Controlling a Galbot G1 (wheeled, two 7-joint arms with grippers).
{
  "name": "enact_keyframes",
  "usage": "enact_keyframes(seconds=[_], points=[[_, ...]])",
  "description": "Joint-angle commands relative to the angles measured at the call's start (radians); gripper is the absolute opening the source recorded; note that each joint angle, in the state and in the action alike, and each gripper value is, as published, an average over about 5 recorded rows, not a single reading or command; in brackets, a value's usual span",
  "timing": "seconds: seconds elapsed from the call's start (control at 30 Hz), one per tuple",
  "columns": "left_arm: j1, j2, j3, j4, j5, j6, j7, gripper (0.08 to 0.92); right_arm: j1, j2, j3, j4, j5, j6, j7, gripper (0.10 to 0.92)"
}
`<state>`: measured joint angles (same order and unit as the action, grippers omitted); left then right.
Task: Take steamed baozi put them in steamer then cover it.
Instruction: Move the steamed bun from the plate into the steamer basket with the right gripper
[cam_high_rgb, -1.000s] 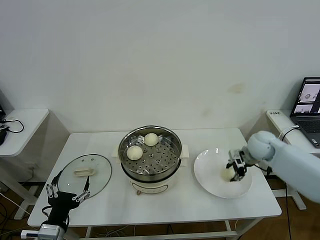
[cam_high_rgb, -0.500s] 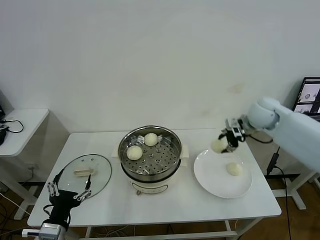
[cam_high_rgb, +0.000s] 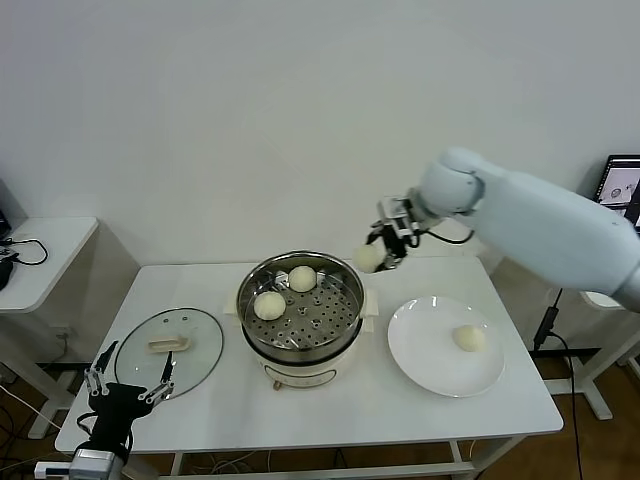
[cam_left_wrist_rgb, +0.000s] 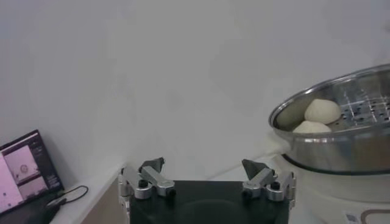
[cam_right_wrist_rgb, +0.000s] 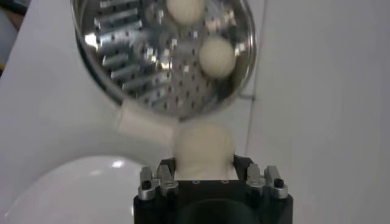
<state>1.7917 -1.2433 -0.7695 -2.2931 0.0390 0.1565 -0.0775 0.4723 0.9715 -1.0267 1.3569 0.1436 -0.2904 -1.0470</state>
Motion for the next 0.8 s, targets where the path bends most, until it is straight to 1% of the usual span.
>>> enact_keyframes(seconds=[0.03, 0.3, 0.5, 0.8], points=[[0.005, -0.003, -0.012, -0.004, -0.001, 0.000, 0.000, 0.823, -0.006, 0.209, -0.083, -0.031, -0.016, 0.134, 0.042, 0.602], [0.011, -0.010, -0.031, -0.013, -0.007, 0.000, 0.000, 0.823, -0.050, 0.288, -0.141, -0.059, -0.156, 0.285, 0.062, 0.602], [0.017, -0.017, -0.036, -0.020, -0.010, -0.002, -0.001, 0.823, -0.071, 0.310, -0.166, -0.062, -0.170, 0.342, 0.059, 0.602], [0.014, -0.022, -0.039, -0.019, -0.014, -0.003, -0.002, 0.823, -0.066, 0.301, -0.194, -0.018, -0.223, 0.426, 0.043, 0.611]])
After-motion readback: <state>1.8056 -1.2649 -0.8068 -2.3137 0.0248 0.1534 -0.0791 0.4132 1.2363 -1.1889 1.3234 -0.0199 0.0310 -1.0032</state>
